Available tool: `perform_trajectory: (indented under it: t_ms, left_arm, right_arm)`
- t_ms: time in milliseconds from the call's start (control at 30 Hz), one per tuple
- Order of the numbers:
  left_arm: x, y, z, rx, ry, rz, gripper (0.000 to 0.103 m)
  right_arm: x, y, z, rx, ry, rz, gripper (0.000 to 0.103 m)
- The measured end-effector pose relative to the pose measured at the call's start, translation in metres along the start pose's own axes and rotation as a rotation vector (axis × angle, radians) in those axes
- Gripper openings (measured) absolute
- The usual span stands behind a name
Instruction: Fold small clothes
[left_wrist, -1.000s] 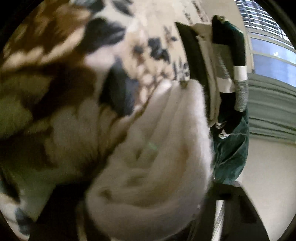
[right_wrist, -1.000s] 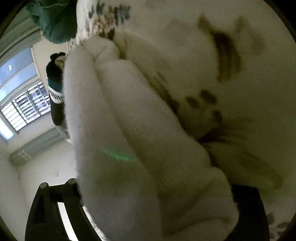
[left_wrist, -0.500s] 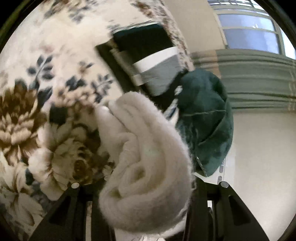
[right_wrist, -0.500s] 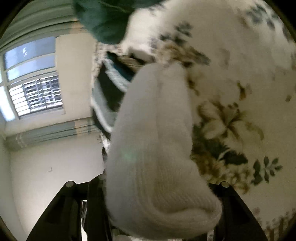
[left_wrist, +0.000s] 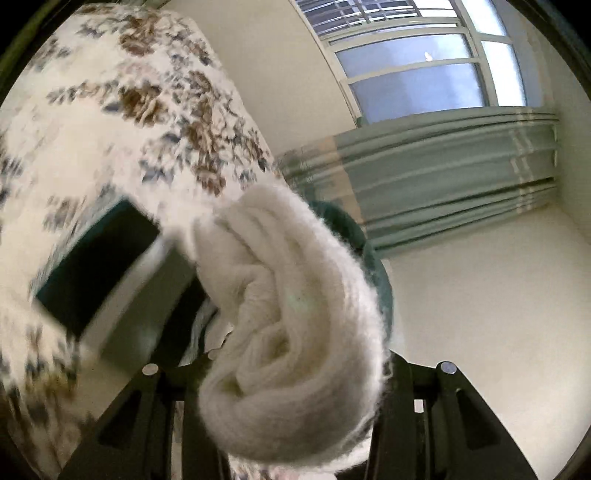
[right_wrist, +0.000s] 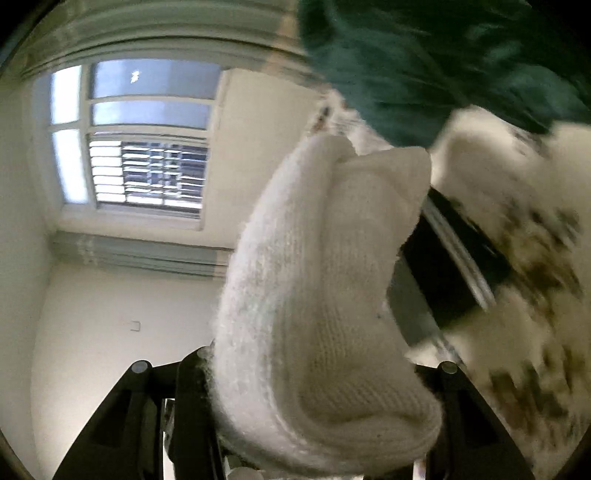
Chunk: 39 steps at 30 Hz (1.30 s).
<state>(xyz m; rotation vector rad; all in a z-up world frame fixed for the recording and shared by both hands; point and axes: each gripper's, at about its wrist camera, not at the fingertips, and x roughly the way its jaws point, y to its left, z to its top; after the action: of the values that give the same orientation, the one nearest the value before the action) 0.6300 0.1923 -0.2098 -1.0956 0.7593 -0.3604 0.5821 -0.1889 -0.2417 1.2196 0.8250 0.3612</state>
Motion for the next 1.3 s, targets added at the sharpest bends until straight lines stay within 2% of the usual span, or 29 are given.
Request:
perform_trajectory:
  t_ms: [67, 133, 233, 267, 300, 367, 400, 467, 500, 567, 700, 733, 767, 833, 900, 1000, 1067, 1100, 1167, 1233, 1267, 1300]
  left_arm:
    - [0.022, 0.027, 0.019, 0.005, -0.002, 0.016, 0.035]
    - [0.038, 0.065, 0.024, 0.009, -0.003, 0.050, 0.035]
    - [0.059, 0.141, 0.016, -0.034, 0.033, 0.137, 0.035]
    - [0.064, 0.167, 0.010, -0.061, 0.053, 0.173, 0.035]
    - [0.066, 0.189, 0.002, -0.086, 0.072, 0.181, 0.035]
    - [0.063, 0.205, -0.009, -0.085, 0.088, 0.173, 0.036]
    - [0.060, 0.209, -0.012, -0.085, 0.099, 0.163, 0.038]
    - [0.053, 0.219, -0.018, -0.127, 0.134, 0.141, 0.048]
    - [0.049, 0.224, -0.020, -0.154, 0.155, 0.139, 0.050]
    - [0.034, 0.222, -0.026, -0.174, 0.166, 0.151, 0.058]
    - [-0.009, 0.210, -0.031, -0.121, 0.131, 0.214, 0.062]
    - [-0.019, 0.205, -0.028, -0.098, 0.112, 0.232, 0.063]
    - [-0.026, 0.201, -0.024, -0.070, 0.095, 0.259, 0.069]
    - [-0.032, 0.192, -0.013, 0.003, 0.066, 0.307, 0.072]
    - [-0.023, 0.184, 0.002, 0.077, 0.073, 0.359, 0.073]
    - [0.012, 0.170, 0.031, 0.165, 0.125, 0.381, 0.073]
    - [0.040, 0.163, 0.046, 0.196, 0.184, 0.350, 0.073]
    - [0.059, 0.161, 0.054, 0.219, 0.217, 0.383, 0.073]
    - [0.084, 0.163, 0.059, 0.232, 0.271, 0.397, 0.073]
    - [0.103, 0.169, 0.060, 0.239, 0.315, 0.403, 0.069]
    - [0.108, 0.170, 0.061, 0.257, 0.308, 0.391, 0.036]
    - [0.110, 0.169, 0.062, 0.284, 0.309, 0.378, 0.018]
  right_arm:
    - [0.039, 0.004, 0.020, -0.028, 0.009, 0.014, 0.046]
    - [0.082, -0.012, 0.034, -0.032, 0.034, 0.010, 0.046]
    - [0.139, -0.064, 0.037, -0.005, 0.104, -0.036, 0.046]
    - [0.159, -0.089, 0.032, 0.011, 0.136, -0.074, 0.045]
    - [0.171, -0.109, 0.029, 0.024, 0.159, -0.103, 0.045]
    - [0.186, -0.146, 0.018, 0.051, 0.184, -0.157, 0.046]
    - [0.187, -0.158, 0.013, 0.068, 0.187, -0.142, 0.046]
    - [0.185, -0.168, 0.008, 0.080, 0.202, -0.127, 0.052]
    - [0.181, -0.170, 0.007, 0.076, 0.213, -0.132, 0.058]
    - [0.174, -0.171, 0.003, 0.043, 0.241, -0.188, 0.067]
    - [0.147, -0.161, -0.007, -0.029, 0.280, -0.284, 0.067]
    - [0.139, -0.158, -0.009, -0.059, 0.274, -0.322, 0.067]
    - [0.132, -0.157, -0.008, -0.090, 0.263, -0.358, 0.067]
    - [0.115, -0.158, -0.013, -0.149, 0.239, -0.408, 0.067]
    - [0.101, -0.147, -0.012, -0.218, 0.195, -0.468, 0.069]
    - [0.092, -0.135, 0.001, -0.270, 0.118, -0.511, 0.071]
    - [0.105, -0.131, 0.017, -0.268, 0.119, -0.488, 0.071]
    - [0.115, -0.130, 0.025, -0.266, 0.132, -0.479, 0.071]
    - [0.138, -0.128, 0.038, -0.270, 0.154, -0.495, 0.071]
    - [0.166, -0.132, 0.050, -0.263, 0.196, -0.480, 0.071]
    - [0.175, -0.133, 0.053, -0.253, 0.213, -0.484, 0.064]
    - [0.180, -0.134, 0.055, -0.251, 0.216, -0.476, 0.038]
